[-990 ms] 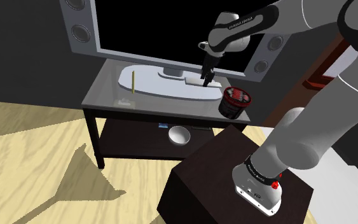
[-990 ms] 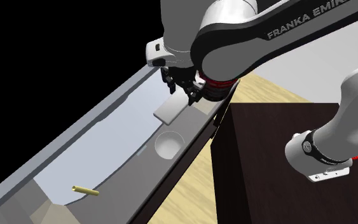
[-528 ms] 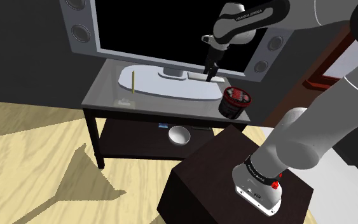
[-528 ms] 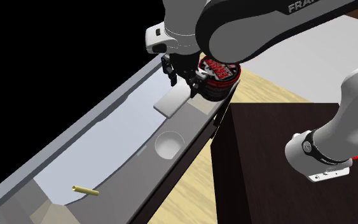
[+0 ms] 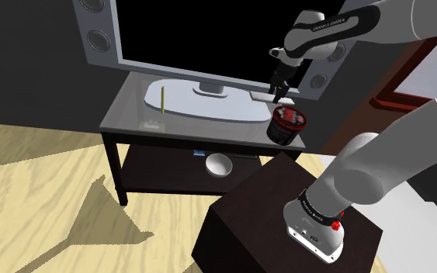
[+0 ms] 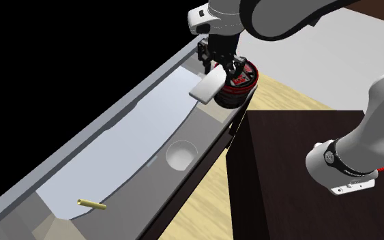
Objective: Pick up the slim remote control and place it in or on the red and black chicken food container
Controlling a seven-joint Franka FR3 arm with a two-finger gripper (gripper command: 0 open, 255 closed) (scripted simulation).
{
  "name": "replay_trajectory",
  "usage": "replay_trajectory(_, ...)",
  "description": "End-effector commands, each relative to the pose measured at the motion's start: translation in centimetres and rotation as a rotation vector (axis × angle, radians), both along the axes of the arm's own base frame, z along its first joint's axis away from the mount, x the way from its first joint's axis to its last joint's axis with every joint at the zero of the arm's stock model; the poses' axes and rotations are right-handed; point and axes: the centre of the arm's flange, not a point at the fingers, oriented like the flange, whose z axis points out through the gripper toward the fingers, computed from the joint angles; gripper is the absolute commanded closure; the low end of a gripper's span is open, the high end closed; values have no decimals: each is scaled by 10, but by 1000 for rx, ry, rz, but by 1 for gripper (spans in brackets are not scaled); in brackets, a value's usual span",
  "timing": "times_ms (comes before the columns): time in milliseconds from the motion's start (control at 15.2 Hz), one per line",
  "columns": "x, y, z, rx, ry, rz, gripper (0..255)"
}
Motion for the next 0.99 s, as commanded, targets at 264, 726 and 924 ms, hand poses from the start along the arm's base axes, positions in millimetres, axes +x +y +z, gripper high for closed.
replay_trajectory(264, -51, -60, 4, 0, 0, 1, 255)
replay_trajectory(726, -88, -103, -5, 0, 0, 1, 255)
replay_trajectory(924, -88, -103, -21, 0, 0, 1, 255)
